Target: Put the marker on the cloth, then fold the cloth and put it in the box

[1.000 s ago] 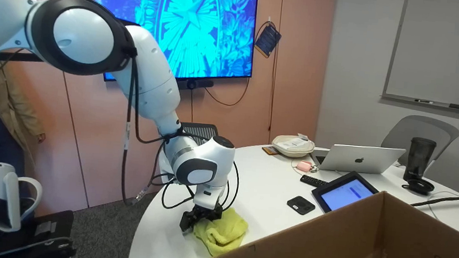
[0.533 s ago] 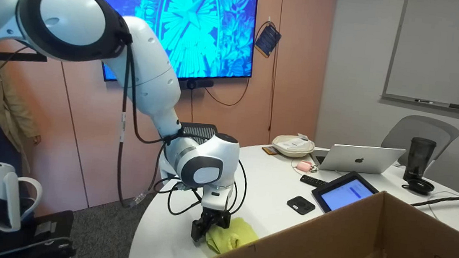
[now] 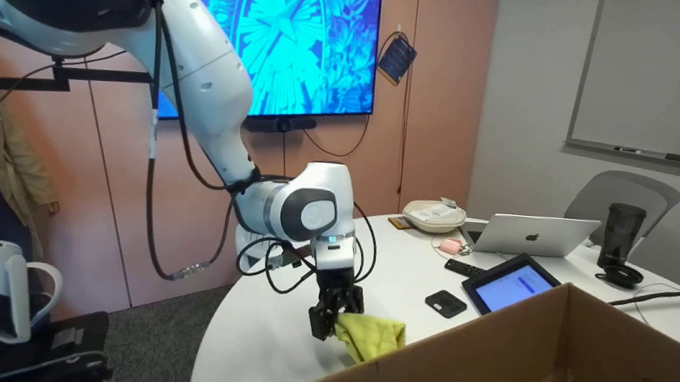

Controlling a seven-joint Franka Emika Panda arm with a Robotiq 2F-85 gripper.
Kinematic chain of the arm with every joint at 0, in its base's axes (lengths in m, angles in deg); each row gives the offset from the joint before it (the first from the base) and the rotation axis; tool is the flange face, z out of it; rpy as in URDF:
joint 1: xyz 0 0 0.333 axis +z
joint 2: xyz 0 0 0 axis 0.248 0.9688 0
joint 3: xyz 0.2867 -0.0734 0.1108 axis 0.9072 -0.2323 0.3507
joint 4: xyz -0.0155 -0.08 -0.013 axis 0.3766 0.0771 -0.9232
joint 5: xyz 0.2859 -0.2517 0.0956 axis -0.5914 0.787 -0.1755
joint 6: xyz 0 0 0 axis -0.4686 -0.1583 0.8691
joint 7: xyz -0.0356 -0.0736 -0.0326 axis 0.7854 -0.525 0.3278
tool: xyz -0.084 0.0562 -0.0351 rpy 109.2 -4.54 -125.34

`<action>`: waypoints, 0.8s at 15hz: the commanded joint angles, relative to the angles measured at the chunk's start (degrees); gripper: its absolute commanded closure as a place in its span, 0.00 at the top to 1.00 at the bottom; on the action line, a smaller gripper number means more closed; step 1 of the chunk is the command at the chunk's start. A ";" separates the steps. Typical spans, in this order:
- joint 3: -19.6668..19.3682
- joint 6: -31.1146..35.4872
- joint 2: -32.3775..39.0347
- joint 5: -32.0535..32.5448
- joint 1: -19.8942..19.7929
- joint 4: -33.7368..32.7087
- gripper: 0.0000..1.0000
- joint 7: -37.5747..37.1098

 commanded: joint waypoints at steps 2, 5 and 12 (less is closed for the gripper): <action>-5.13 -0.28 -6.71 10.56 5.11 4.18 0.05 -6.28; -7.17 -0.31 -10.15 16.66 6.21 5.63 0.05 -10.15; -8.76 -2.48 -19.23 29.15 3.04 8.12 0.05 -18.13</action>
